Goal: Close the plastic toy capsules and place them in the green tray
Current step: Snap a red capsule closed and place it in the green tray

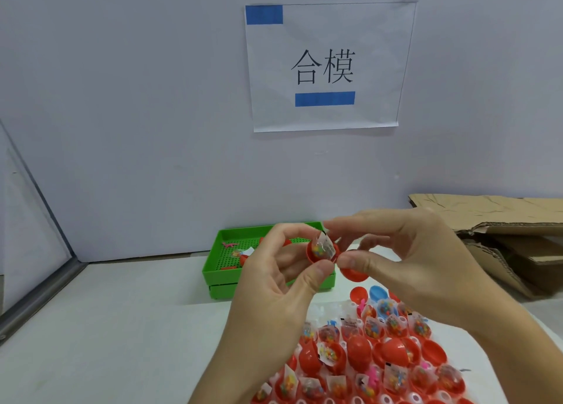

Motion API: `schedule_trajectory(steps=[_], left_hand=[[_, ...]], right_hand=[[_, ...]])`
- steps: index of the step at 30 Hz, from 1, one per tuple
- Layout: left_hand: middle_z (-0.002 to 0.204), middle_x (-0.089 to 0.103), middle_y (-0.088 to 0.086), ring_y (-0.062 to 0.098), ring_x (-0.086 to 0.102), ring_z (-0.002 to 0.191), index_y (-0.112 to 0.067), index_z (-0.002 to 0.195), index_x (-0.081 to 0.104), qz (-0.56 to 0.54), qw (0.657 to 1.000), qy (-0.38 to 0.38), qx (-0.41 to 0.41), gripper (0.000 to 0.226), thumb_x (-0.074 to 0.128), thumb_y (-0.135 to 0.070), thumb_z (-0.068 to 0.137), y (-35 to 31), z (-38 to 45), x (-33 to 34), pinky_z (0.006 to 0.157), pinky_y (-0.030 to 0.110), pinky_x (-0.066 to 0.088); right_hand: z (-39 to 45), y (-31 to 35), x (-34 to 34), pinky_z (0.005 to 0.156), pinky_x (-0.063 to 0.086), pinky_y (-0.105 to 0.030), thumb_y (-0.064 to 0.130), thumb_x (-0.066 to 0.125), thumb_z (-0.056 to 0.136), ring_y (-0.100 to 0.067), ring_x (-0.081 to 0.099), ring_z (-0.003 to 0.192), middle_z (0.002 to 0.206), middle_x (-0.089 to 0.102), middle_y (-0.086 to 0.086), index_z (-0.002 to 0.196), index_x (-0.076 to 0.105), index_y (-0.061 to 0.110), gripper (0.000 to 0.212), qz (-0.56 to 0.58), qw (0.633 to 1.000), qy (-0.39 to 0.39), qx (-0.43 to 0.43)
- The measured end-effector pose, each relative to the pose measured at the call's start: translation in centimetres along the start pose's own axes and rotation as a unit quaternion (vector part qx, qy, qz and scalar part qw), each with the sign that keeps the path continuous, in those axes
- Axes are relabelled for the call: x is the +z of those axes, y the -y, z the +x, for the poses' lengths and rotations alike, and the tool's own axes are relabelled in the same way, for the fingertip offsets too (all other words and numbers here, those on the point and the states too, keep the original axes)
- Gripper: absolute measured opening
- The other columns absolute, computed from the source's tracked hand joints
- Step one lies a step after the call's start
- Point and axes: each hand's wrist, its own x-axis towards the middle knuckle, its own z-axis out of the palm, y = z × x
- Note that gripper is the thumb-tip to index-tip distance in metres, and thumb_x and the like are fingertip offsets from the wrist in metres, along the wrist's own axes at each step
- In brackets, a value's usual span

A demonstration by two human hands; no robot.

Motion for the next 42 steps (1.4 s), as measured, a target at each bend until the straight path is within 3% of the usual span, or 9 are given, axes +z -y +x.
schedule_trajectory(steps=[4, 10, 18, 27, 33, 39, 42], left_hand=[[0.101, 0.076, 0.003, 0.021, 0.073, 0.098, -0.031, 0.098, 0.065, -0.027, 1.000, 0.015, -0.003, 0.015, 0.069, -0.022, 0.086, 0.0, 0.0, -0.2, 0.088, 0.028, 0.057], [0.101, 0.075, 0.011, 0.028, 0.072, 0.099, -0.024, 0.099, 0.066, -0.080, 0.996, 0.024, -0.007, 0.015, 0.065, -0.018, 0.085, 0.1, 0.0, -0.3, 0.082, 0.027, 0.057], [0.097, 0.077, 0.004, 0.022, 0.073, 0.096, -0.023, 0.099, 0.067, -0.044, 0.999, 0.011, 0.022, 0.013, 0.059, -0.017, 0.089, -0.1, -0.2, 0.0, 0.081, 0.024, 0.057], [0.095, 0.077, 0.006, 0.022, 0.074, 0.092, -0.012, 0.103, 0.066, -0.052, 0.998, -0.006, 0.028, 0.016, 0.057, -0.016, 0.091, -0.2, -0.3, -0.1, 0.083, 0.023, 0.057], [0.095, 0.078, -0.005, 0.015, 0.074, 0.092, -0.029, 0.101, 0.076, 0.011, 0.998, -0.038, 0.049, 0.022, 0.062, -0.019, 0.087, 0.0, -0.2, -0.2, 0.080, 0.024, 0.058], [0.099, 0.074, -0.022, -0.001, 0.071, 0.095, -0.033, 0.113, 0.070, 0.119, 0.989, -0.051, 0.077, 0.030, 0.063, -0.023, 0.085, 0.0, -0.2, -0.1, 0.081, 0.016, 0.056], [0.100, 0.073, -0.023, -0.002, 0.070, 0.095, -0.038, 0.113, 0.067, 0.138, 0.986, -0.042, 0.078, 0.032, 0.063, -0.021, 0.086, -0.2, -0.1, 0.0, 0.080, 0.015, 0.056]], right_hand=[[0.0, 0.1, -0.5, 0.075, 0.058, -0.029, 0.026, 0.072, 0.076, -0.011, 0.073, 0.087, 0.090, 0.077, 0.012, 0.100, 0.077, 0.024, 0.024, 0.025, 0.999, -0.022, -0.006], [0.0, 0.4, -0.5, 0.072, 0.058, -0.033, 0.031, 0.074, 0.076, -0.016, 0.072, 0.088, 0.088, 0.076, 0.009, 0.094, 0.079, 0.021, 0.020, 0.002, 1.000, -0.016, -0.006], [0.1, 1.1, 0.1, 0.071, 0.056, -0.023, 0.022, 0.076, 0.079, -0.007, 0.070, 0.087, 0.089, 0.074, 0.019, 0.088, 0.080, 0.033, 0.014, -0.047, 0.998, -0.022, -0.019], [0.3, 1.4, 0.9, 0.071, 0.057, -0.022, 0.033, 0.071, 0.073, -0.008, 0.071, 0.082, 0.087, 0.074, 0.018, 0.088, 0.079, 0.032, 0.016, -0.027, 0.998, -0.051, -0.027], [0.2, 1.7, 0.8, 0.075, 0.057, -0.020, 0.049, 0.068, 0.068, -0.004, 0.071, 0.084, 0.086, 0.075, 0.023, 0.099, 0.074, 0.042, 0.032, -0.029, 0.998, -0.062, 0.000], [0.3, 1.9, 0.9, 0.075, 0.054, -0.013, 0.021, 0.080, 0.073, 0.004, 0.070, 0.078, 0.082, 0.076, 0.020, 0.086, 0.082, 0.026, 0.014, -0.092, 0.993, -0.069, -0.018], [0.3, 2.0, 0.9, 0.075, 0.054, -0.011, 0.006, 0.083, 0.073, 0.006, 0.070, 0.078, 0.080, 0.075, 0.021, 0.082, 0.083, 0.025, 0.022, -0.109, 0.991, -0.076, -0.016]])
